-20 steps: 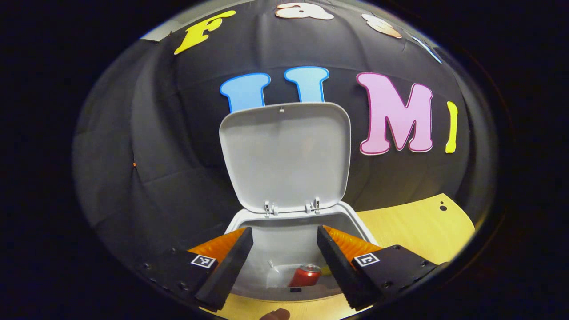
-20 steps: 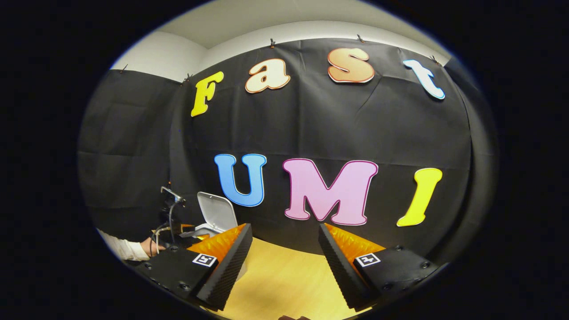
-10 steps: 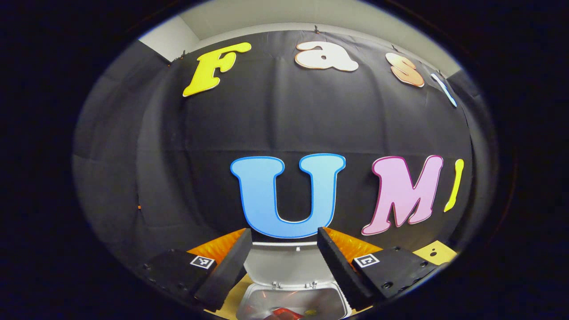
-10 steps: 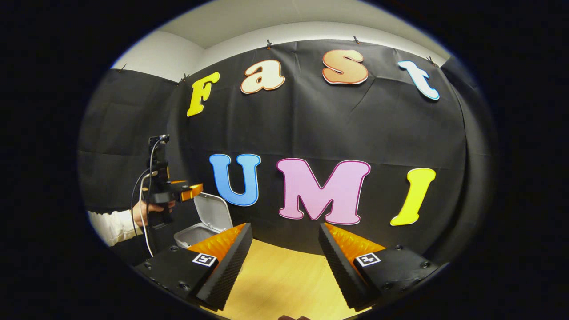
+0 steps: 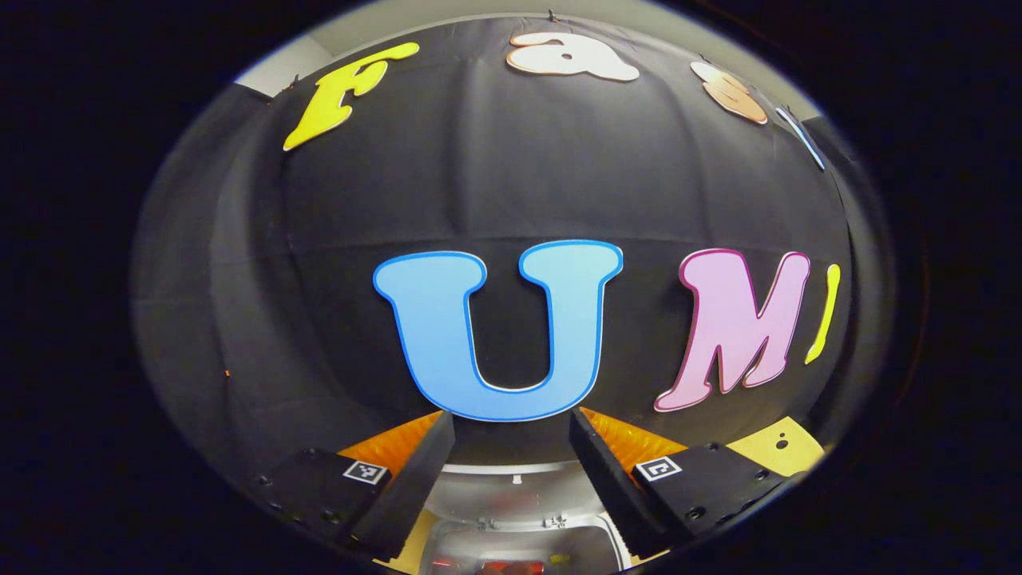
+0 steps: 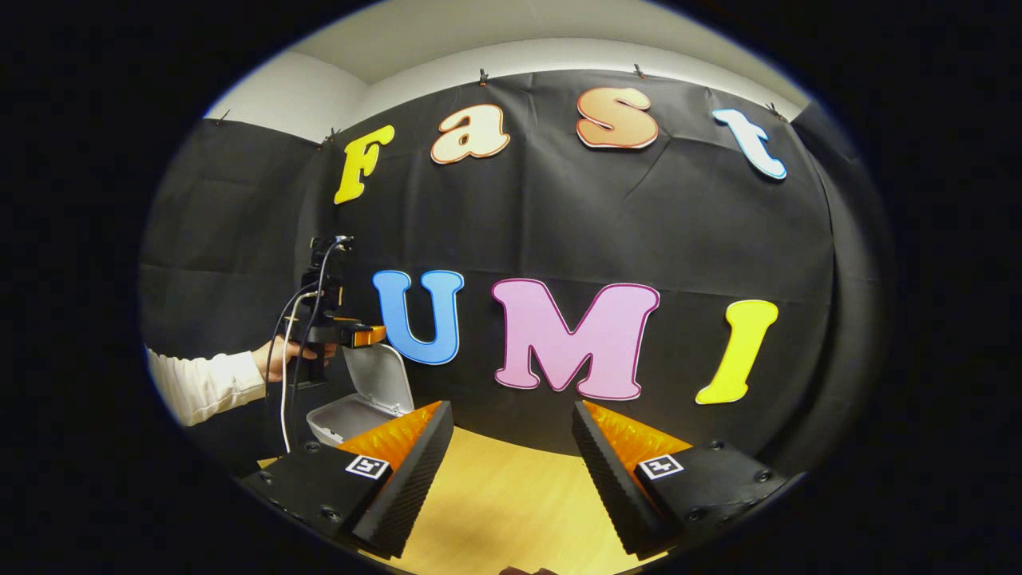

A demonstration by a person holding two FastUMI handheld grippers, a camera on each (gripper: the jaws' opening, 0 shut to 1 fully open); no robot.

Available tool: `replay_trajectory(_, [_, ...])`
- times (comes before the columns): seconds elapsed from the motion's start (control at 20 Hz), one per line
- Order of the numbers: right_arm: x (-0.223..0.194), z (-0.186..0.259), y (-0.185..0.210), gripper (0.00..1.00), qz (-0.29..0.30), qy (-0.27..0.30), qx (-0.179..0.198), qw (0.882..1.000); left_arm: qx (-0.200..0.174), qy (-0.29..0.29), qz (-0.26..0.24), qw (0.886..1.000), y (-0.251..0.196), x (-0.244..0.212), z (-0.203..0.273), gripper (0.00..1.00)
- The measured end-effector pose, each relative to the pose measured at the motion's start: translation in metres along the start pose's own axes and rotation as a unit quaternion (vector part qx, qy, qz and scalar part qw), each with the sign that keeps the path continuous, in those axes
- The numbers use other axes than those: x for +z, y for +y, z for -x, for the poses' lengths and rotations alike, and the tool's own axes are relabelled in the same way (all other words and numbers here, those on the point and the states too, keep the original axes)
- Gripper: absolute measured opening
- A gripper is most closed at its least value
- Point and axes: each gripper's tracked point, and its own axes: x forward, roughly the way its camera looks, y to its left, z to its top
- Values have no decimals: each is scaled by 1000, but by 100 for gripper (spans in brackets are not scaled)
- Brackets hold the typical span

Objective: Press the lid of the desktop garbage bin to open it, pick up the crumpled paper on the desktop and throw it into the bin, then pick up the pop can on the desktop and drop it into the bin, and finally close the garbage bin lid.

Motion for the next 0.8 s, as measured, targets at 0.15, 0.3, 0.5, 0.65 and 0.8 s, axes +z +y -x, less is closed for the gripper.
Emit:
replay_trajectory(0.15, [-4, -5, -1, 96, -6, 2, 4, 1000, -5, 22, 9, 1000, 1, -9, 4, 100])
replay_trajectory(0.3, [-8, -9, 1, 96, -18, 4, 14, 1000, -6, 47, 4, 999, 3, -18, 21, 100])
replay_trajectory(0.5, [-8, -15, 4, 97, -27, 6, 26, 999, -11, 97, 11, 995, 6, -44, 48, 100])
replay_trajectory(0.65, [-10, -19, 4, 97, -28, 5, 33, 999, -24, 121, 13, 992, 3, -62, 69, 100])
replay_trajectory(0.8, [-13, -21, 6, 96, -34, 9, 39, 999, -35, 154, 20, 987, 3, -90, 87, 100])
